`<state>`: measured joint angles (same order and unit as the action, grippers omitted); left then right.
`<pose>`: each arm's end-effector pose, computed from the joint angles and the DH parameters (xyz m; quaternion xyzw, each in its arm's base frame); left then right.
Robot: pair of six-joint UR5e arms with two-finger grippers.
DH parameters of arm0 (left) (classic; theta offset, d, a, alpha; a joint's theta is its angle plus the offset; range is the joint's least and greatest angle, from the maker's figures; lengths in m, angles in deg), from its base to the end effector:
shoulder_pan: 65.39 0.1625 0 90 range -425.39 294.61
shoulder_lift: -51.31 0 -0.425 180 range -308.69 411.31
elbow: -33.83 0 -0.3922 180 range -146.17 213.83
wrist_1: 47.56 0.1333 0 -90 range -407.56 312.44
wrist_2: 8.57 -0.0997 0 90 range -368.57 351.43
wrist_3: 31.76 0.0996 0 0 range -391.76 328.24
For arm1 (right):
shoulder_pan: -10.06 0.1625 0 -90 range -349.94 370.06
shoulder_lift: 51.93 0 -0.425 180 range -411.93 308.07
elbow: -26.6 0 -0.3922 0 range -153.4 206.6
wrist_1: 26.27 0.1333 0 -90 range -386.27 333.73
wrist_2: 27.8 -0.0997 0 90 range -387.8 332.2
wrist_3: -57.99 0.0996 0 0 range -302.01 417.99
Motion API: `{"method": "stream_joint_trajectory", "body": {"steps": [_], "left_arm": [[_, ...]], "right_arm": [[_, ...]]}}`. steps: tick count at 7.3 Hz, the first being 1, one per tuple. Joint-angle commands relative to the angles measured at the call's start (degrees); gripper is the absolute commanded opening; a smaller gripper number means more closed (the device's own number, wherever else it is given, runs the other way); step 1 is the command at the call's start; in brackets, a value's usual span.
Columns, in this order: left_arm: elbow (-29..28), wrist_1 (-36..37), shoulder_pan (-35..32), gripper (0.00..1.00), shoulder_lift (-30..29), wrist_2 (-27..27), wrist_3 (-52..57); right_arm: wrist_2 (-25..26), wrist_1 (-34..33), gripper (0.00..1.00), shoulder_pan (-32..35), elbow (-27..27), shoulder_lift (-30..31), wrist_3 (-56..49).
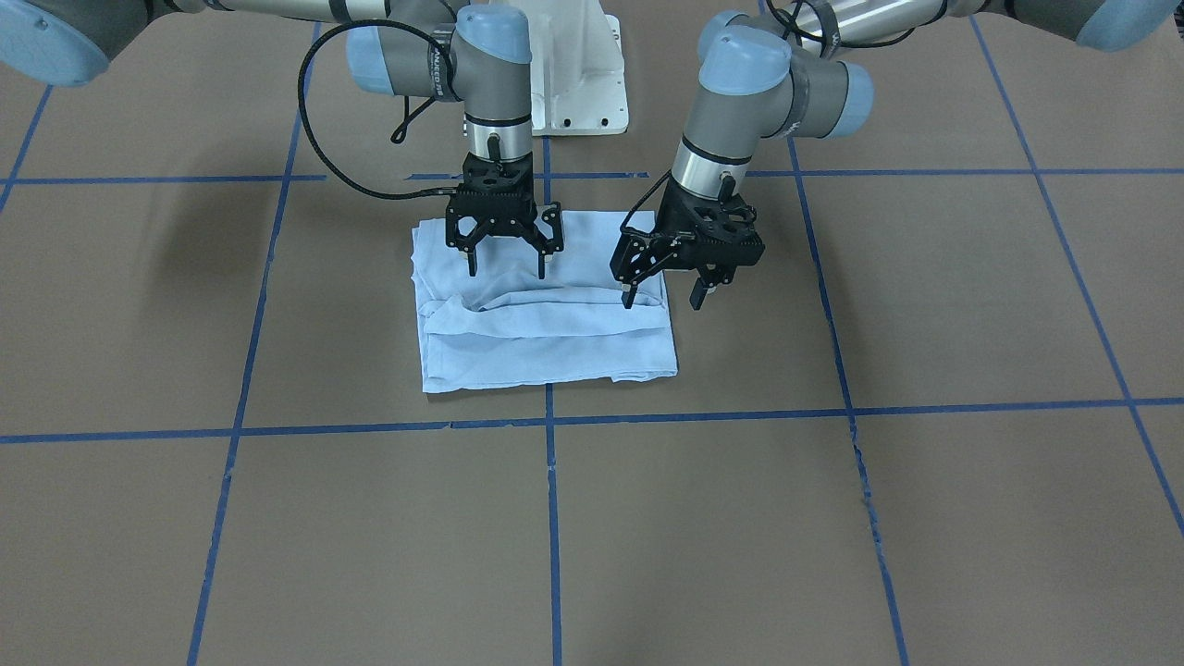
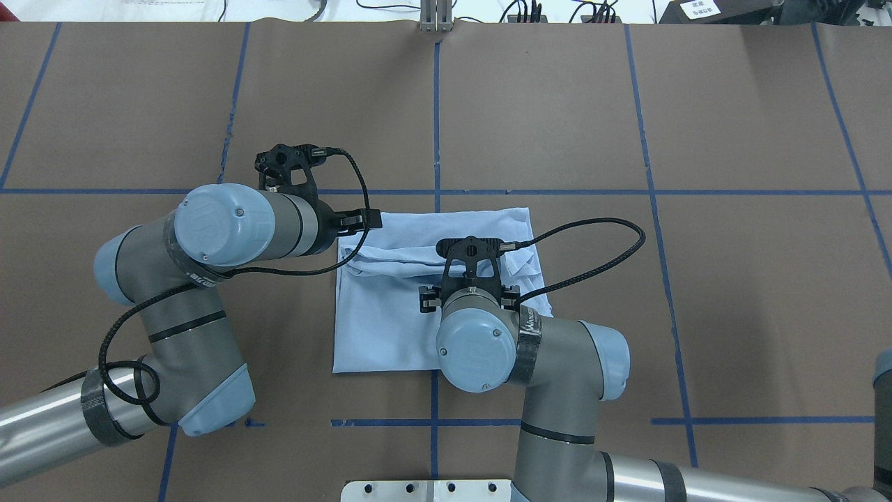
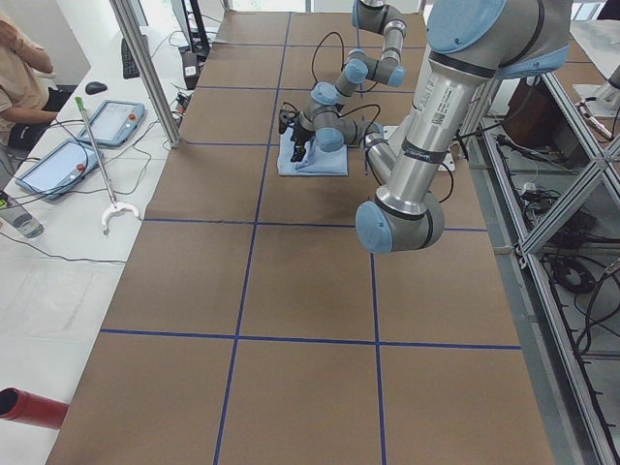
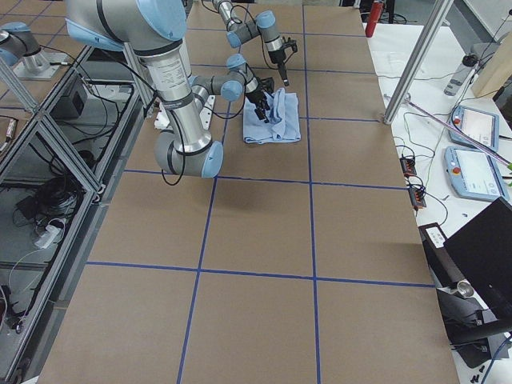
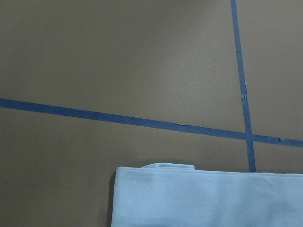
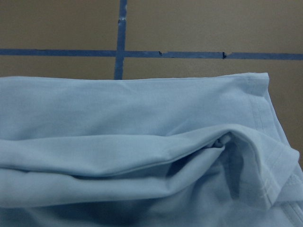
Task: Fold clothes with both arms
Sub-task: 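Lift the right gripper away from the shirt toward the far side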
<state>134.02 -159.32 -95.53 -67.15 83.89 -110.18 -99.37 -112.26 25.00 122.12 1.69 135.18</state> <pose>0.4927 -0.4352 0.2536 0.1618 0.4766 -0.1287 0.8545 -0.6157 -0.3348 0.2369 0.2355 -0.3384 0.0793 0.9076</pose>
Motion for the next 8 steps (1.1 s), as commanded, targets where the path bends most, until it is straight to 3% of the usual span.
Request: {"method": "stream_joint_trajectory", "body": {"steps": [1, 3, 6, 8], "left_arm": [[0.09, -0.03, 0.00, 1.00, 0.07, 0.09, -0.06], [0.18, -0.03, 0.00, 1.00, 0.07, 0.09, -0.06], [1.58, 0.06, 0.00, 1.00, 0.24, 0.18, -0.06], [1.76, 0.06, 0.00, 1.00, 0.24, 0.18, -0.06]], "right_arm": [[1.79, 0.21, 1.00, 0.17, -2.27, -0.36, -4.59], [1.70, 0.21, 1.00, 1.92, -2.80, -0.80, -6.00], [1.61, 0.82, 1.00, 7.45, -12.51, -5.62, -6.61], [-0.39, 0.91, 1.00, 13.85, -14.39, -6.77, -11.43]]}}
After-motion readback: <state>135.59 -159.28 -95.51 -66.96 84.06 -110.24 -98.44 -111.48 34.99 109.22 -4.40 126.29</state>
